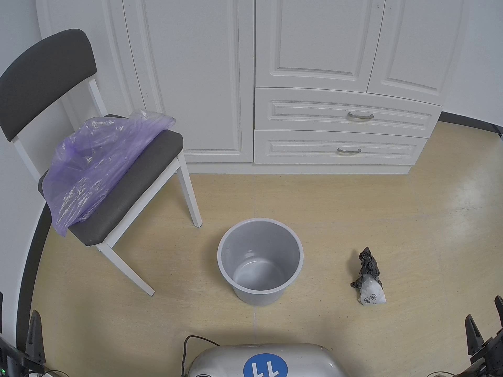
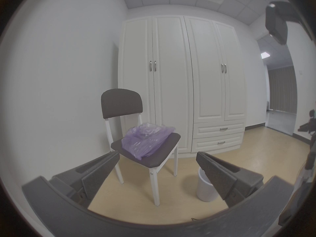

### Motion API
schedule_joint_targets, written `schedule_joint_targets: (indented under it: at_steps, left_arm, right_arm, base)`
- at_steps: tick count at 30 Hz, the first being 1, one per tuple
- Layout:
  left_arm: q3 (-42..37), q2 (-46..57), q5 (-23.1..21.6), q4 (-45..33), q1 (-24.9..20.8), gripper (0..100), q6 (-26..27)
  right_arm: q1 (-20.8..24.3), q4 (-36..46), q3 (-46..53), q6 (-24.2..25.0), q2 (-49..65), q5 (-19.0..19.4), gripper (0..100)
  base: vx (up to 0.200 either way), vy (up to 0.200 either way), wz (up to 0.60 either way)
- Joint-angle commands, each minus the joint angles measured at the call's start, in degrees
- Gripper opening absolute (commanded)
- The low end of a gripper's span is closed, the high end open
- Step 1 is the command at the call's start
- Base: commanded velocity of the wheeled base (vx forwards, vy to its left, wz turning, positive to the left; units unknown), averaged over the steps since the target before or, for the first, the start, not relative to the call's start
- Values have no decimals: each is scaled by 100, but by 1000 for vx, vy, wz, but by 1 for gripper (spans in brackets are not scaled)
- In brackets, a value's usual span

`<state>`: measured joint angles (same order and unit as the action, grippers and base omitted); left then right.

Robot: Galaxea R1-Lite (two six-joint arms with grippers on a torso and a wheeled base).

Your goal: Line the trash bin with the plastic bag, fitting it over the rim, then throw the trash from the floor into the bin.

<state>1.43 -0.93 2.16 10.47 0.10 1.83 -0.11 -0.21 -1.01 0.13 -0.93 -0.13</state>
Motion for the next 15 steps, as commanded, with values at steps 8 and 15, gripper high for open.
schedule_joint_targets:
  at_steps: [8,15]
  left_arm:
    - [367,93,-585,-344,-1,100,221]
    - [244,93,-453,-291,-1,100,195]
  right_arm:
    - [-7,-41,101,-75,93,101,100]
    - [29,-480,-532,259,57,40,100]
  base:
    - [0,0,0]
    - [0,0,0]
